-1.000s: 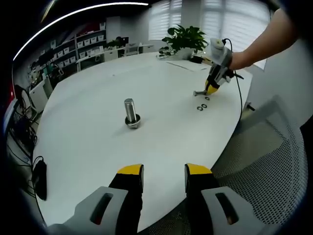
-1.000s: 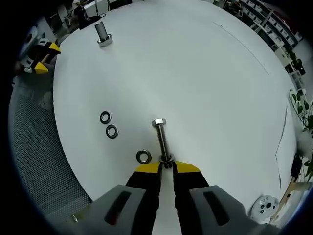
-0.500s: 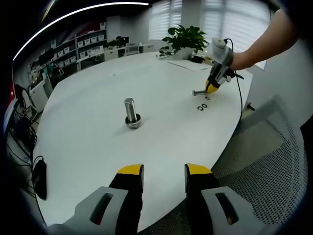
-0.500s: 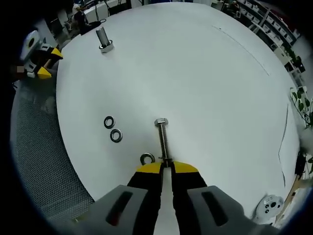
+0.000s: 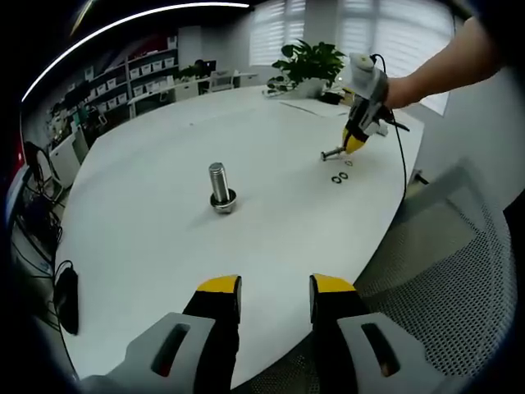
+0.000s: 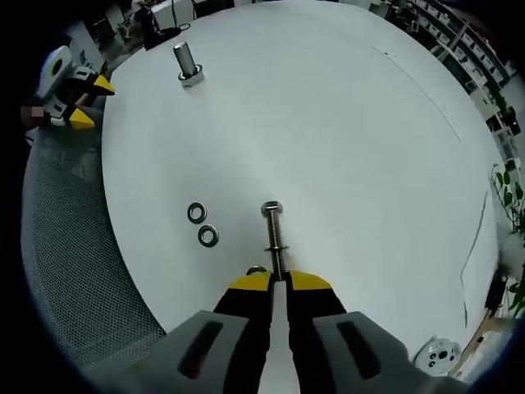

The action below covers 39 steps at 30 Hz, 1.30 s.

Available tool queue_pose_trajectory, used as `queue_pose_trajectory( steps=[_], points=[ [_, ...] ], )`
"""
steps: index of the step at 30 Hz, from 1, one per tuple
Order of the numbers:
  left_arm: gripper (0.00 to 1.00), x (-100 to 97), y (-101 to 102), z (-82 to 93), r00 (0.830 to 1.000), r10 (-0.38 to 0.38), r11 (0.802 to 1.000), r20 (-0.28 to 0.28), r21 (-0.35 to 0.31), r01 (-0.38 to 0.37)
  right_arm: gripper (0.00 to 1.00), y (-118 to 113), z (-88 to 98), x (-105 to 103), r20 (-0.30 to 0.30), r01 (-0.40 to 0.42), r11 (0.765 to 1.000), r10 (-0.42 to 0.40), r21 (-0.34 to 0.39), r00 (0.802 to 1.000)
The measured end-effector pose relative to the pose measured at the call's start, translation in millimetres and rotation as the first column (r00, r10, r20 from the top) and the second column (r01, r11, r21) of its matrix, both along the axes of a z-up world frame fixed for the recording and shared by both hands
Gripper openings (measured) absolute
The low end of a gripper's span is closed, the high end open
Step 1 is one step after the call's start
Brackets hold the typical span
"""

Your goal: Place the washer onto the threaded stud by aligning its center hole with the stud, sliding it down to the base, and recovering from edge contact or off-axis alignment until the washer reaches the visible bottom stop.

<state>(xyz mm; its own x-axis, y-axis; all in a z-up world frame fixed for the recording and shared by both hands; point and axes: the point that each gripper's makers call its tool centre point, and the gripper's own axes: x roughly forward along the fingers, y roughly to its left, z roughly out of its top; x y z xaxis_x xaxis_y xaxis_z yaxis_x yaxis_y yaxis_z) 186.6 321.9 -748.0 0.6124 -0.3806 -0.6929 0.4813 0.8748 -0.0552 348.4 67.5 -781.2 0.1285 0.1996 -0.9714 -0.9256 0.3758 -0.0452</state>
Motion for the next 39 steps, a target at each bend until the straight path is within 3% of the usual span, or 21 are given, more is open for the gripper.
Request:
queue_pose_trajectory(
  steps=[19, 39],
  points=[
    [0.31, -0.6, 0.4, -1.8, 1.000, 0.001, 1.000, -0.008, 0.007, -0.001, 0.07, 11.2, 10.4, 2.8, -0.035, -0.048, 0.995, 0.045, -0.084, 0.998],
    [0.31, -0.8, 1.4, -1.8, 1.000, 0.004, 1.000, -0.008, 0.010, -0.004, 0.07, 23.3, 19.0, 9.8, -0.093, -0.133, 0.970, 0.116, -0.205, 0.989]
  ],
)
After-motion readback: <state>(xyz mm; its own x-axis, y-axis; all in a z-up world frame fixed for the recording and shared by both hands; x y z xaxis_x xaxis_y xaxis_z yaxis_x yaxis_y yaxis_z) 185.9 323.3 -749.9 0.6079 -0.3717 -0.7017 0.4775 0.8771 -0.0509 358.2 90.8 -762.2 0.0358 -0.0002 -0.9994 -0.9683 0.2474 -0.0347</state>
